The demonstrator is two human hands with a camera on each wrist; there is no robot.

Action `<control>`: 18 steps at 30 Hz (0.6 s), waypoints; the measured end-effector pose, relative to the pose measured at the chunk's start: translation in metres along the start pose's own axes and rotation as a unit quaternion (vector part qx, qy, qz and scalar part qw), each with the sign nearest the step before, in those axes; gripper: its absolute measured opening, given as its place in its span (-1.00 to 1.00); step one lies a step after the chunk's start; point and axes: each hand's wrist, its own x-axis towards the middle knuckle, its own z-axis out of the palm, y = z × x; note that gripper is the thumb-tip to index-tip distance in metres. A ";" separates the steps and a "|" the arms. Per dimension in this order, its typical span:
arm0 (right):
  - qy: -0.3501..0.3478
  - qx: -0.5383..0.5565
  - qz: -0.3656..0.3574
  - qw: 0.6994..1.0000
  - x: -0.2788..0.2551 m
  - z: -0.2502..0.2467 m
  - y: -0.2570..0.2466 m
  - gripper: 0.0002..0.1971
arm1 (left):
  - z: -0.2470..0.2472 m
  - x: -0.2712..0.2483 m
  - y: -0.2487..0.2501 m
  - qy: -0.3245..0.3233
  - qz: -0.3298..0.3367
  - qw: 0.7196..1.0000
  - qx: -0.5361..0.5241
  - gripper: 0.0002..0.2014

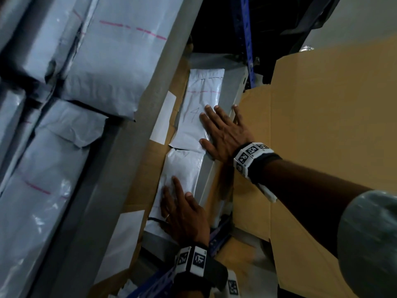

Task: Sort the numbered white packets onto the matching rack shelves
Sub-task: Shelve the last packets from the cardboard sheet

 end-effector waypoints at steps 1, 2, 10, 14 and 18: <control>0.000 0.001 0.000 1.000 0.000 0.001 0.000 -0.23 | 0.000 0.000 0.001 -0.002 -0.002 1.000 0.001 -0.45; 0.000 0.002 0.000 1.000 -0.001 0.002 0.000 -0.23 | 0.000 0.001 0.001 -0.004 -0.005 1.000 0.001 -0.44; 0.014 0.029 0.010 0.999 -0.007 0.007 0.000 -0.19 | -0.003 0.002 0.002 0.009 0.004 1.000 -0.001 -0.43; 0.023 0.041 0.012 0.999 -0.014 0.002 -0.003 -0.21 | -0.005 0.002 0.004 0.032 0.019 0.999 -0.011 -0.46; 0.070 0.042 0.009 0.997 -0.030 -0.017 -0.002 -0.42 | -0.015 -0.002 0.010 0.078 0.047 0.996 -0.023 -0.52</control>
